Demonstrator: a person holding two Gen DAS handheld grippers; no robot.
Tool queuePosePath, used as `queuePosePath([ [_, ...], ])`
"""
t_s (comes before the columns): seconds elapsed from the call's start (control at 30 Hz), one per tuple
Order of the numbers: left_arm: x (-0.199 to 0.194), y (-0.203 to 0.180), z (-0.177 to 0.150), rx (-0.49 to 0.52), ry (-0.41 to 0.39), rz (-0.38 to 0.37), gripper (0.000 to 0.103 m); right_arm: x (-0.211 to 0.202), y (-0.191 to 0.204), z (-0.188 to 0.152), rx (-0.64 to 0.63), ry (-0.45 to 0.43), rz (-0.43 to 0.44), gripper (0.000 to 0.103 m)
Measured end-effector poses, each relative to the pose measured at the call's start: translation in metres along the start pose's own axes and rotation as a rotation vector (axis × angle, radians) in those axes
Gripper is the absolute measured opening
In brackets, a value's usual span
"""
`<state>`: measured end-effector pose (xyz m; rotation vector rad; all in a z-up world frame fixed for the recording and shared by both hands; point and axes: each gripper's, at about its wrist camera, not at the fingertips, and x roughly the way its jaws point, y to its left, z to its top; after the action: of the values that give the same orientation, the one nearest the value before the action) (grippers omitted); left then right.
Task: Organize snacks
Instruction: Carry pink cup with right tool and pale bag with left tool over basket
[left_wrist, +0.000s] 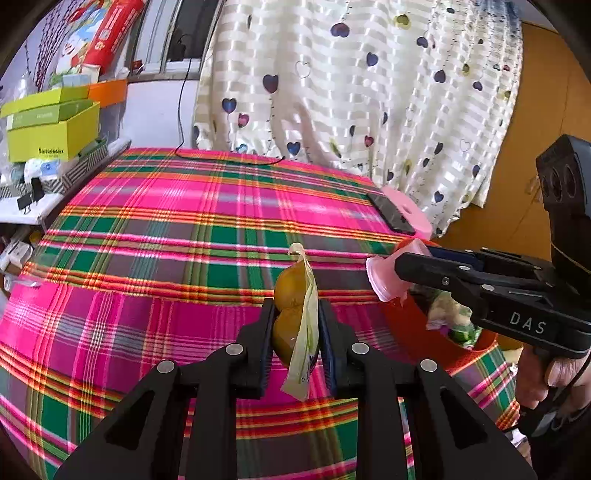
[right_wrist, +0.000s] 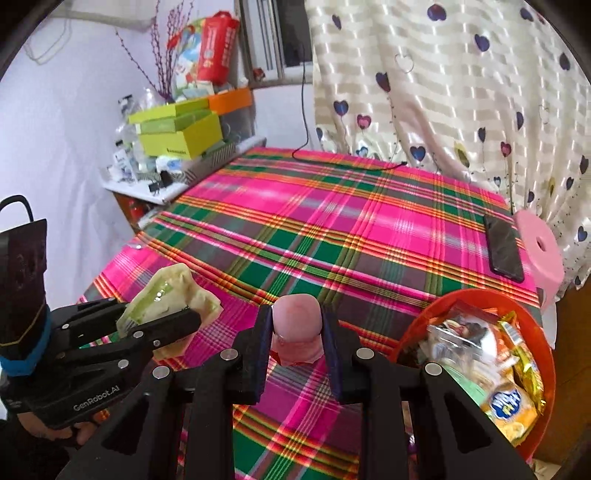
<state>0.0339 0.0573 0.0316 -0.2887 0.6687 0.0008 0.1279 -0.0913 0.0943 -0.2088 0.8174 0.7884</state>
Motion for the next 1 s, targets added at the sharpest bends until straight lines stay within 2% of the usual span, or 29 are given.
queuePosePath([
  [0.5,-0.003,-0.047,0.015,0.072,-0.021,-0.082,0.023,-0.054,-0.046,-0.022,0.105,-0.078,-0.063,0.024],
  [1.0,0.014,-0.087,0.034,0.132,-0.014,-0.166,0.023,-0.095,-0.125,-0.049,0.263,-0.131,-0.194,0.024],
])
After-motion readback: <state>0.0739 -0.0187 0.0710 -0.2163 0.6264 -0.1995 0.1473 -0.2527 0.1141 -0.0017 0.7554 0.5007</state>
